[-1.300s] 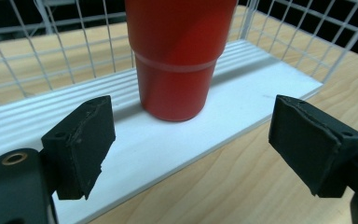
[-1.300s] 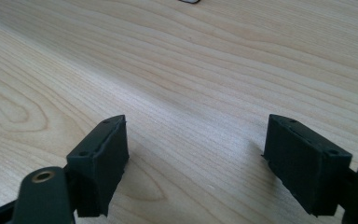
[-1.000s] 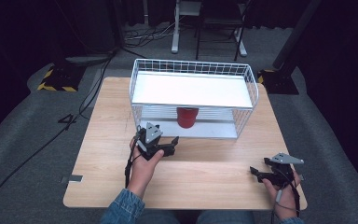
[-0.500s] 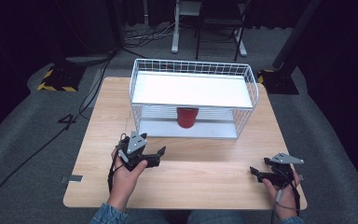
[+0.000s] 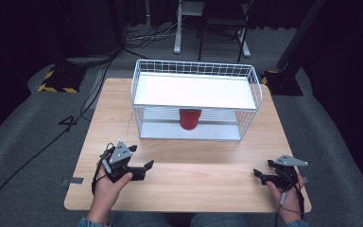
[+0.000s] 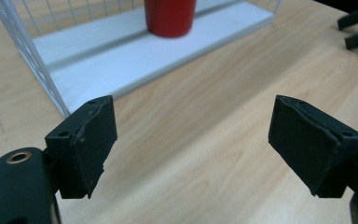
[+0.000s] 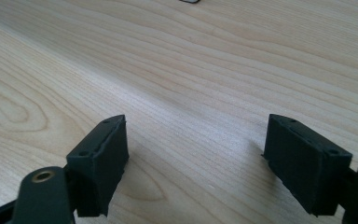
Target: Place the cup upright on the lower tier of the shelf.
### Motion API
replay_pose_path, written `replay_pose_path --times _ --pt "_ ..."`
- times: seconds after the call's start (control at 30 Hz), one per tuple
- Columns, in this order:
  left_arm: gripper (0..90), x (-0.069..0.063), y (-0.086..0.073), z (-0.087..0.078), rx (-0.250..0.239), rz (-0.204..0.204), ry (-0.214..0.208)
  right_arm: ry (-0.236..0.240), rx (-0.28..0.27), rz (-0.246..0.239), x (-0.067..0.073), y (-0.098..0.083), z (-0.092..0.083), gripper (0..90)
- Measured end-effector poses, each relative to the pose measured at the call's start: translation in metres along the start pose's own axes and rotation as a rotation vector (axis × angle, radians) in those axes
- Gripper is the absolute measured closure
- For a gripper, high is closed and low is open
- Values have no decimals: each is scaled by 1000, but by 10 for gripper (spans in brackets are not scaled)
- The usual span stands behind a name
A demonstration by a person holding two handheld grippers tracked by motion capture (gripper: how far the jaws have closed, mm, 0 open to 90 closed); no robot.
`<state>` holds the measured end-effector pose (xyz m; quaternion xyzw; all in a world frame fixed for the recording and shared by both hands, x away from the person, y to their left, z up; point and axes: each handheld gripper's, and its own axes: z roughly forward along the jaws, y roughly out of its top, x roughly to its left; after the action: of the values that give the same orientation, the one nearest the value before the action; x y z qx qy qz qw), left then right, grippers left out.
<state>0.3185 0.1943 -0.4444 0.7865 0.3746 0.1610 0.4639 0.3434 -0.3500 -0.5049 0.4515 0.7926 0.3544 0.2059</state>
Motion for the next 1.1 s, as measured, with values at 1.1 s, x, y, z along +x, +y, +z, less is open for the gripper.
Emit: replay_pose_path --times 1.1 --pt "138 32 -62 10 264 56 59 3 -1 -8 0 0 0 219"
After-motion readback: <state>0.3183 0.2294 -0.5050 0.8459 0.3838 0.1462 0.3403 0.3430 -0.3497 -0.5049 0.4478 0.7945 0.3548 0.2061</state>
